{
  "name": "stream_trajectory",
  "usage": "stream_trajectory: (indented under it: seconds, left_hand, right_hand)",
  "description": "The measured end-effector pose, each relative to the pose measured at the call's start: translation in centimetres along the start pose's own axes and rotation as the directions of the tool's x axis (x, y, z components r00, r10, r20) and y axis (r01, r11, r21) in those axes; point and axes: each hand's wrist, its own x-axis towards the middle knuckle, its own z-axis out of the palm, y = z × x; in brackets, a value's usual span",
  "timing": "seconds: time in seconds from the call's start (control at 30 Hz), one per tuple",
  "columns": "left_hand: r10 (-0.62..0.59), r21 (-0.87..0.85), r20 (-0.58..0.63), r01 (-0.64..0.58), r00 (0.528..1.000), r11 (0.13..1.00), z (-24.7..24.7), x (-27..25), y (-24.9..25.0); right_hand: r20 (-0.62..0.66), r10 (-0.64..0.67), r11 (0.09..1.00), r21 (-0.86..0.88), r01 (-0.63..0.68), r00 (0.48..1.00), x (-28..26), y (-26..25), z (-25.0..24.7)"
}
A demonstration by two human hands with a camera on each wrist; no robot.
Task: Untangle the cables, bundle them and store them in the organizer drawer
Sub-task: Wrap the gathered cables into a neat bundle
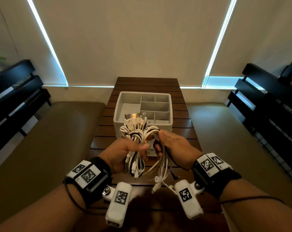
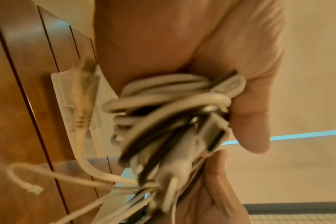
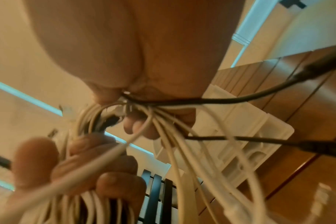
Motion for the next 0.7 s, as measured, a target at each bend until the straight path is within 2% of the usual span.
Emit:
stream_trajectory:
  seconds: [0.13,0.3,0.43,0.6,0.7]
  left_hand:
    - [0.014,-0.089,-0.029,-0.017,0.999,0.996,0.0,0.4,0.1]
    - [0.009,-0.054,-0.037,-0.011,0.999,0.998,0.7,0.8,0.0]
    - [0.019,0.018,-0.005,-0.019,1.000,1.000,2.0,0.6,0.3]
    - [0.018,-0.006,-0.019,-0.018,1.000,1.000,2.2,1.3,-0.3]
    - [0.036,-0.025,-0.030,-0.037,0.999,0.999,2.4,1.6,-0.6]
  right_hand:
    - [-0.047,-0.018,0.992,0.128,0.024,0.999,-0.1,0.1,-0.2]
    - [-0.158,-0.090,0.985,-0.161,0.064,0.983,0.6,0.6,0.2]
    - [-0.201,-0.138,0.962,-0.258,0.083,0.970,0.5,0.5,0.5]
    - [-0.237,-0.203,0.920,-0.378,0.102,0.950,0.7,1.0,0.8]
    - [-0.217,-0.213,0.909,-0.401,0.112,0.953,0.5,1.0,1.1]
